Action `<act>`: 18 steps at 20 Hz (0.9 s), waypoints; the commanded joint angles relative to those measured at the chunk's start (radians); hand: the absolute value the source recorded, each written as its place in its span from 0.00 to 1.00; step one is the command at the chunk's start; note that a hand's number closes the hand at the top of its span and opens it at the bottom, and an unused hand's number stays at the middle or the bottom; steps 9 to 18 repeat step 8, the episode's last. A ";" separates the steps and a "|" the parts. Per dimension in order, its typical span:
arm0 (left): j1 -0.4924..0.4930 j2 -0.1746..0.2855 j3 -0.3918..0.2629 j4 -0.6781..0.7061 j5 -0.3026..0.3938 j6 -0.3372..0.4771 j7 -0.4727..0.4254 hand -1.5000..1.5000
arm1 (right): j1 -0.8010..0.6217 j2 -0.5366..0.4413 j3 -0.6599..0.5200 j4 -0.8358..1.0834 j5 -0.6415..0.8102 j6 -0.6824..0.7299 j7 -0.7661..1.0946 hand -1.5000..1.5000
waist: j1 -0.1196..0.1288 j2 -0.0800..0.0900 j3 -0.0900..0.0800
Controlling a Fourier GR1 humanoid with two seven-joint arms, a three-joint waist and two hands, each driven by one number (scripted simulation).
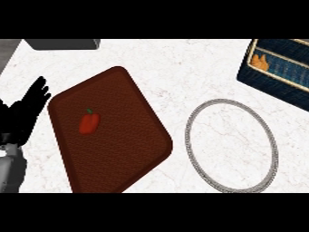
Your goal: Pick the croissant from the placemat and place it in the basket
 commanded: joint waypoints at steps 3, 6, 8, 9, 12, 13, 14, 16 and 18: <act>0.037 -0.033 -0.020 -0.026 -0.024 0.030 -0.016 0.50 | 0.231 -0.107 -0.085 -0.125 -0.153 0.276 0.027 0.00 | -0.010 -0.003 0.000; 0.015 0.007 0.018 0.010 0.003 0.001 -0.004 0.50 | 0.363 -0.135 -0.168 -0.162 -0.257 0.410 -0.007 0.00 | -0.017 -0.002 0.000; 0.042 -0.018 -0.011 -0.050 0.000 0.006 0.027 0.50 | 0.440 -0.148 -0.203 -0.216 -0.292 0.459 -0.011 0.00 | -0.007 -0.002 0.000; 0.042 -0.018 -0.011 -0.050 0.000 0.006 0.027 0.50 | 0.440 -0.148 -0.203 -0.216 -0.292 0.459 -0.011 0.00 | -0.007 -0.002 0.000; 0.042 -0.018 -0.011 -0.050 0.000 0.006 0.027 0.50 | 0.440 -0.148 -0.203 -0.216 -0.292 0.459 -0.011 0.00 | -0.007 -0.002 0.000; 0.042 -0.018 -0.011 -0.050 0.000 0.006 0.027 0.50 | 0.440 -0.148 -0.203 -0.216 -0.292 0.459 -0.011 0.00 | -0.007 -0.002 0.000; 0.042 -0.018 -0.011 -0.050 0.000 0.006 0.027 0.50 | 0.440 -0.148 -0.203 -0.216 -0.292 0.459 -0.011 0.00 | -0.007 -0.002 0.000; 0.042 -0.018 -0.011 -0.050 0.000 0.006 0.027 0.50 | 0.440 -0.148 -0.203 -0.216 -0.292 0.459 -0.011 0.00 | -0.007 -0.002 0.000; 0.042 -0.018 -0.011 -0.050 0.000 0.006 0.027 0.50 | 0.440 -0.148 -0.203 -0.216 -0.292 0.459 -0.011 0.00 | -0.007 -0.002 0.000</act>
